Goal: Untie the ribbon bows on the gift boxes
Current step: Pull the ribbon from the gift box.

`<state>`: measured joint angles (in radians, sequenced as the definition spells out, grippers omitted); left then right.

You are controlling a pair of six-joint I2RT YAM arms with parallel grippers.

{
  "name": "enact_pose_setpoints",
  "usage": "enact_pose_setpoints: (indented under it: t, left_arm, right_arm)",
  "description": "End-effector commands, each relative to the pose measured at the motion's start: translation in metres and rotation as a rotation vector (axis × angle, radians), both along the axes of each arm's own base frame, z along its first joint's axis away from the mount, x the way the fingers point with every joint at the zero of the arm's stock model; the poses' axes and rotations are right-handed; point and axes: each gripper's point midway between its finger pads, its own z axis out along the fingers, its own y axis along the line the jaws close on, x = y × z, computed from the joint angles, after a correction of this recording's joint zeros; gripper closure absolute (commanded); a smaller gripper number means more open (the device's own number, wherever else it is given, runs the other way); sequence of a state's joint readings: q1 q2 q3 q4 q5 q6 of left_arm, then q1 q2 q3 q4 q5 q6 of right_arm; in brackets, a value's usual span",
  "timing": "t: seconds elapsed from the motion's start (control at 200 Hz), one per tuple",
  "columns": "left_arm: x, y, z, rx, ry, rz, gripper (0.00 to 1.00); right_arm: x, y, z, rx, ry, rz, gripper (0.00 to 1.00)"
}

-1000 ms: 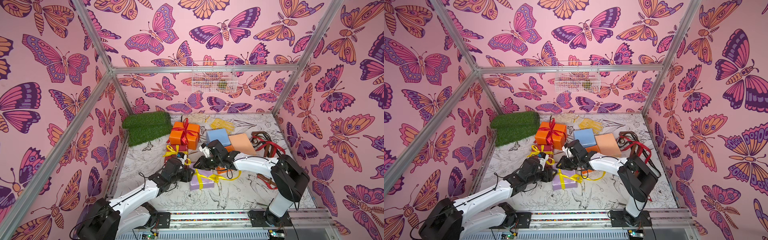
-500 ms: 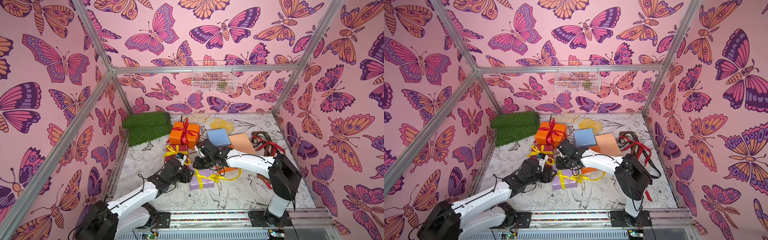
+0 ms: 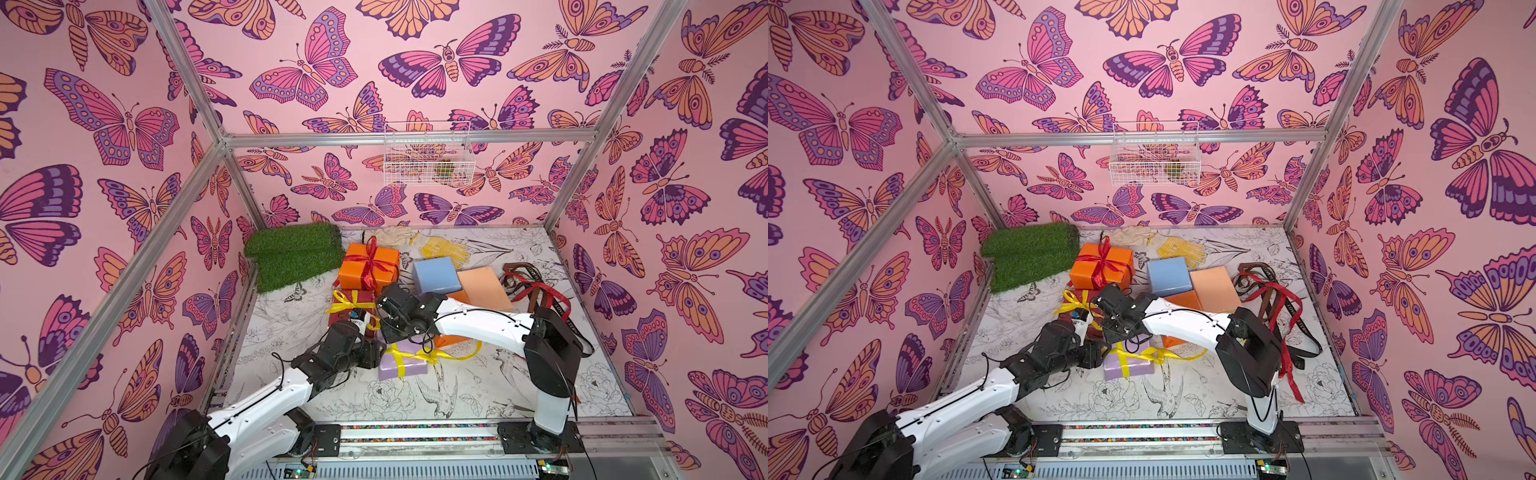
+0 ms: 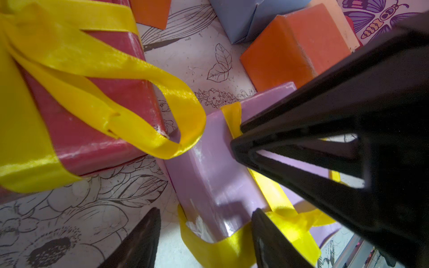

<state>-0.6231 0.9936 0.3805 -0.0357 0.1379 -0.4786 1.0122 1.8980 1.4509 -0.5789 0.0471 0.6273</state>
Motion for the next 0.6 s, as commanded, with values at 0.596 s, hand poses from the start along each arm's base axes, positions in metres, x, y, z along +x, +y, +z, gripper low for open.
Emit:
enact_pose_setpoints:
  t: [0.596]
  left_arm:
    - [-0.009, 0.002, -0.003, 0.002, -0.005, -0.028, 0.35]
  right_arm:
    - [-0.032, -0.052, -0.071, -0.395, 0.073, -0.021, 0.90]
